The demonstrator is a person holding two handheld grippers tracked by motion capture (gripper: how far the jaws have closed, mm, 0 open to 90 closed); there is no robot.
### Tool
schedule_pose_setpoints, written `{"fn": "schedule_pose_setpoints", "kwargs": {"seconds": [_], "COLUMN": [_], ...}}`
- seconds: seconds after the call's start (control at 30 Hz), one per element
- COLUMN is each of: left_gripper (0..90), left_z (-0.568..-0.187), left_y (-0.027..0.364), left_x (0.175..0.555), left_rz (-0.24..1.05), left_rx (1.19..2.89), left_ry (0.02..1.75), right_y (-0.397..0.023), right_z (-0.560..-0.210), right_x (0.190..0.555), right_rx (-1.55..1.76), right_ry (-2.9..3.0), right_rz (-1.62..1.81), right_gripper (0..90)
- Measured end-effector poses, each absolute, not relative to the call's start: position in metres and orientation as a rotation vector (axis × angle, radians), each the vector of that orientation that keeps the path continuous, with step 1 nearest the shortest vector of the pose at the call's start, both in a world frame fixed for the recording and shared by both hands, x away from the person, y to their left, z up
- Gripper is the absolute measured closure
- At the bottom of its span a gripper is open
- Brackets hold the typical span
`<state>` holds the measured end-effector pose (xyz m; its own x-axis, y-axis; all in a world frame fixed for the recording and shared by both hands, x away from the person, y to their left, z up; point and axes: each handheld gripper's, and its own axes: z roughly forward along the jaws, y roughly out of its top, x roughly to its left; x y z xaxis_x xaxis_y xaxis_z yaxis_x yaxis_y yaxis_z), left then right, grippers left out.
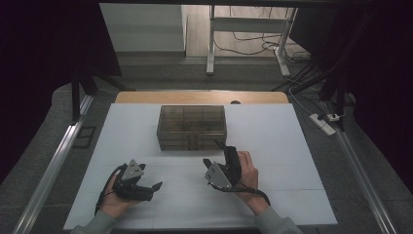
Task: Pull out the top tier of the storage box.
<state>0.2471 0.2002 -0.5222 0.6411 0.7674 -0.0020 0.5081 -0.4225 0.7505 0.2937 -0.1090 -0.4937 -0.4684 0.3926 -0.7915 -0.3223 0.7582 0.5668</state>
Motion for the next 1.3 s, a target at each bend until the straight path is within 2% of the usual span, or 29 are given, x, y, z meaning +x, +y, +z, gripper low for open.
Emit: {"fn": "schedule_pose_setpoints", "kwargs": {"seconds": [1.3], "left_gripper": [10.9], "left_z": [-0.522], "left_y": [0.200], "left_x": [0.247], "left_rz": [0.450], "left_rx": [2.116], "left_ry": [0.991], "right_y": [-0.088], "right_z": [-0.494], "right_x": [0.309], "right_rx": [0.006], "right_ry": [1.883], "right_rz": [0.817], "right_gripper": [24.0]}}
